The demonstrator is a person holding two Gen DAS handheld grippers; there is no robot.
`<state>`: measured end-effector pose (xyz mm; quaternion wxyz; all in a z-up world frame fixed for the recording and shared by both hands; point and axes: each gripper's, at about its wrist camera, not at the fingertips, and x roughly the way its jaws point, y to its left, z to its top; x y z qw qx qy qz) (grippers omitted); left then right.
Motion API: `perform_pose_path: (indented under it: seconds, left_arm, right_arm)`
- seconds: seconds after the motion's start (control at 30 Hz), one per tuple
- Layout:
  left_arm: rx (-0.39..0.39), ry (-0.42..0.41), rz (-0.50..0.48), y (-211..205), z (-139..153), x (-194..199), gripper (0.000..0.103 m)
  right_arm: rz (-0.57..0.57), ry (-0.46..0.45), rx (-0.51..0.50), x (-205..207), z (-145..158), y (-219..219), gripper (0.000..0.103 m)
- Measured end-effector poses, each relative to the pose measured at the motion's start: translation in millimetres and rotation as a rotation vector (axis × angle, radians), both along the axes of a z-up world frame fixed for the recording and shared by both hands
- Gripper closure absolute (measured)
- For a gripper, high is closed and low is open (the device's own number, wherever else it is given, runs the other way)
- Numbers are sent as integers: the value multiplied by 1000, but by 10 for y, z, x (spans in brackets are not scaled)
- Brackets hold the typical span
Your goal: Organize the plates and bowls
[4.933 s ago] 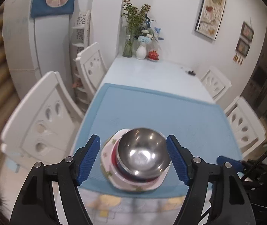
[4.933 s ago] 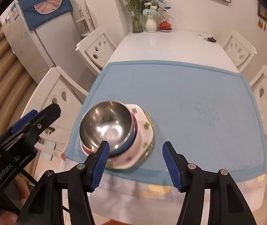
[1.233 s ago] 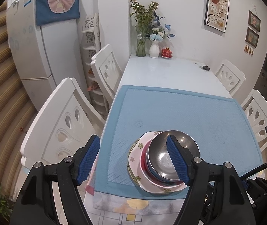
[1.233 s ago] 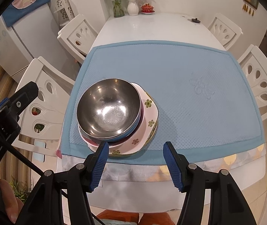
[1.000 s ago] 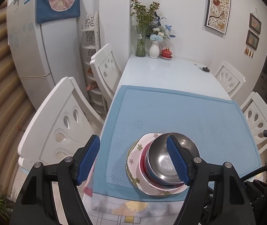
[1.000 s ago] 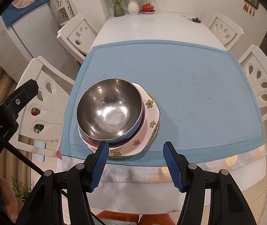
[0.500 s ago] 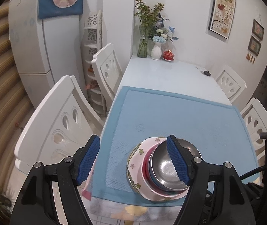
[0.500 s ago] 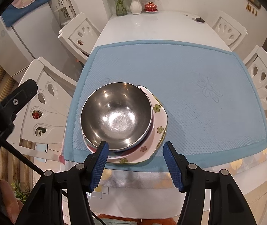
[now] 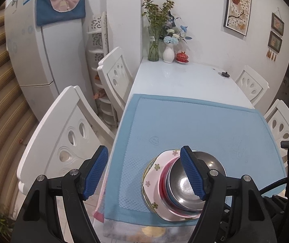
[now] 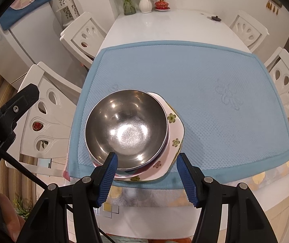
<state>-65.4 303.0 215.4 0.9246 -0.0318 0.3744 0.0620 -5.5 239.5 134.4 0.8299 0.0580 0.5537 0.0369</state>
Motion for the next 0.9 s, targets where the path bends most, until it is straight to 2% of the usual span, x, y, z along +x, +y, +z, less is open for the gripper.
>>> perform_pose_path:
  seconds: [0.6, 0.73, 0.8, 0.9]
  left_arm:
    - [76, 22, -59, -93, -50, 152, 31]
    - [82, 29, -36, -67, -76, 206, 17]
    - [87, 14, -33, -52, -82, 206, 15]
    - [144, -11, -42, -91, -88, 199, 14]
  right_arm:
    - [-65, -11, 10, 134, -10, -66, 45]
    - [-78, -8, 11, 164, -21, -68, 45]
    - [-85, -14, 24, 170, -17, -88, 45]
    - [-84, -24, 21, 191, -3, -92, 45]
